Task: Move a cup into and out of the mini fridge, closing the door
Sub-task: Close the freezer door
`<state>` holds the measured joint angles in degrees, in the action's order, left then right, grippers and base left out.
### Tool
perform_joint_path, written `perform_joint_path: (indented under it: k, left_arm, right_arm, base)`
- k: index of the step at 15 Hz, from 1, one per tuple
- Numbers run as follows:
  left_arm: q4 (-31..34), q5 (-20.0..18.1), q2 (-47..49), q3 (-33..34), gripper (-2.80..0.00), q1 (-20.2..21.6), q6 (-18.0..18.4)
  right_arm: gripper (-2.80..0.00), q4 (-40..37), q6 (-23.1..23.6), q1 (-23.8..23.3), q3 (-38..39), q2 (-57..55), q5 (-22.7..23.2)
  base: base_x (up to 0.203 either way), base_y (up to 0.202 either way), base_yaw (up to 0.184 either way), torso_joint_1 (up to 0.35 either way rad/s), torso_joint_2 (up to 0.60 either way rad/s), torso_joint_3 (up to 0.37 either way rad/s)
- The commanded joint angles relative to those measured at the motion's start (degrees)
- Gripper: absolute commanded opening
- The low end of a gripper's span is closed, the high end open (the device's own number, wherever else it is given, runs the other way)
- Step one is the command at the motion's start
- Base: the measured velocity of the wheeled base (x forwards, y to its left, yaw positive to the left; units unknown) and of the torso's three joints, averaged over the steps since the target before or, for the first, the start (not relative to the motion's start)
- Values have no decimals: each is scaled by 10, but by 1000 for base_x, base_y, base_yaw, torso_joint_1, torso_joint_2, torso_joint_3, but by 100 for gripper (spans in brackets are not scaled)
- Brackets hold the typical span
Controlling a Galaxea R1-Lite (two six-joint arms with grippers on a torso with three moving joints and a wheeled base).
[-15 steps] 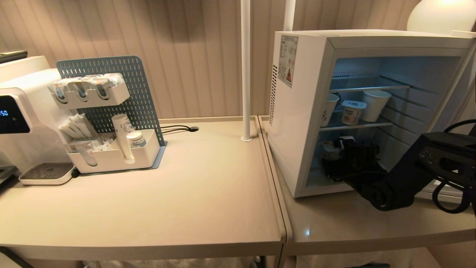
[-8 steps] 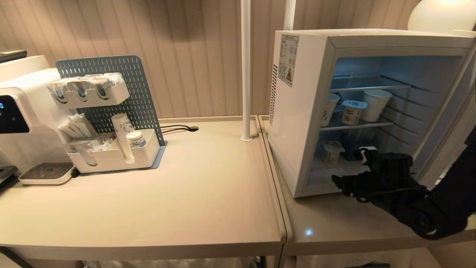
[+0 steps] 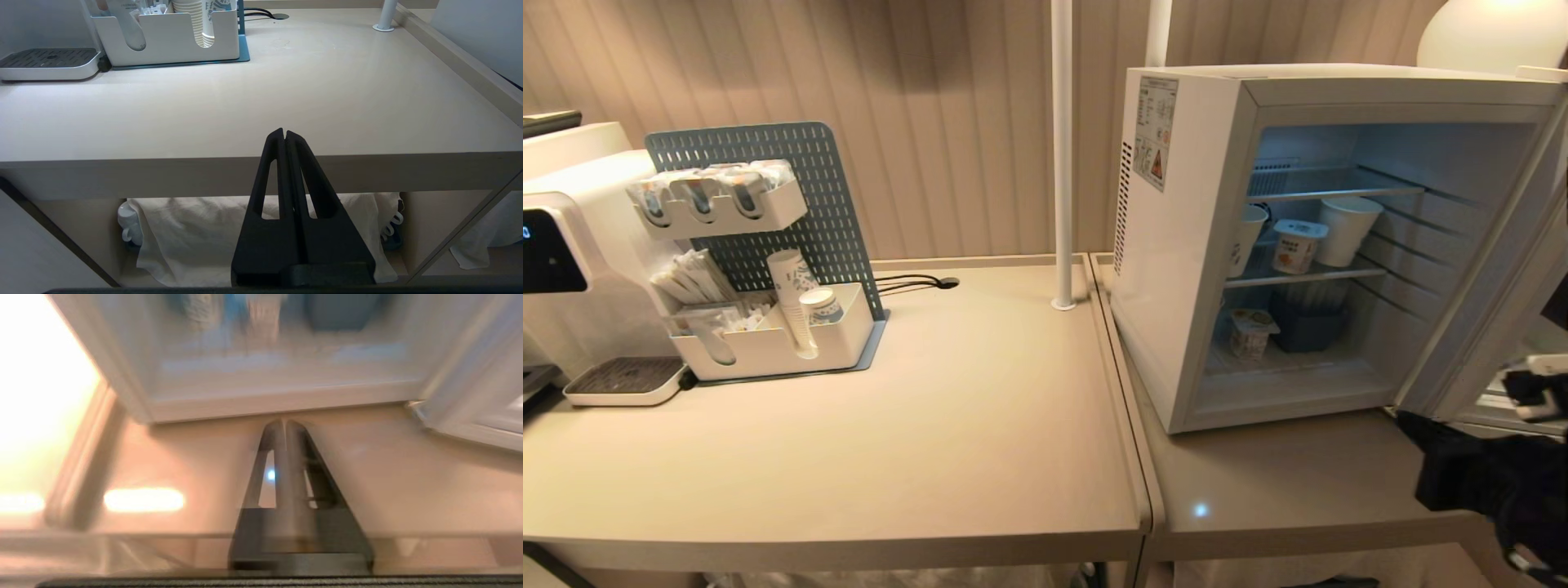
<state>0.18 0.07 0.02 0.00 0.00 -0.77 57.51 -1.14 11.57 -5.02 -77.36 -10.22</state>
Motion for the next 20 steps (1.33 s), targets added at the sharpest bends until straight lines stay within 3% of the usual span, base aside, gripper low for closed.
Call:
perform_joint_path:
  k: [1,5,8,9,11,13,15,18,20]
  left_arm:
    - [0,0,1,0,-280,-1,2]
    - [0,0,1,0,-280,0,1]
    - [0,0,1,0,-280,0,2]
    - [0,0,1,0,-280,0,2]
    - [0,0,1,0,-280,0,2]
    - [0,0,1,0,-280,0,2]
    - [0,0,1,0,-280,0,2]
    - [0,0,1,0,-280,0,1]
    - [0,0,1,0,-280,0,1]
  right_arm:
    - [-280,-94,-2,1,4,218,-1]
    - [-280,-524,-37,3,-130,546,-6]
    - [-280,-802,-112,12,-289,619,-51]
    - [-280,-827,-117,14,-310,615,-93]
    - [-280,-814,-81,16,-329,613,-156]
    - [-280,-792,-75,14,-326,613,-178]
    - [-280,-791,-78,14,-319,613,-234]
    - [-280,-787,-63,12,-330,613,-255]
    - [-280,-790,-62,-48,-342,612,-257]
  base:
    - [0,0,0,0,0,0]
    - [0,0,0,0,0,0]
    - [0,0,0,0,0,0]
    - [0,0,0,0,0,0]
    - [0,0,0,0,0,0]
    - [0,0,0,0,0,0]
    - [0,0,0,0,0,0]
    - [0,0,0,0,0,0]
    - [0,0,0,0,0,0]
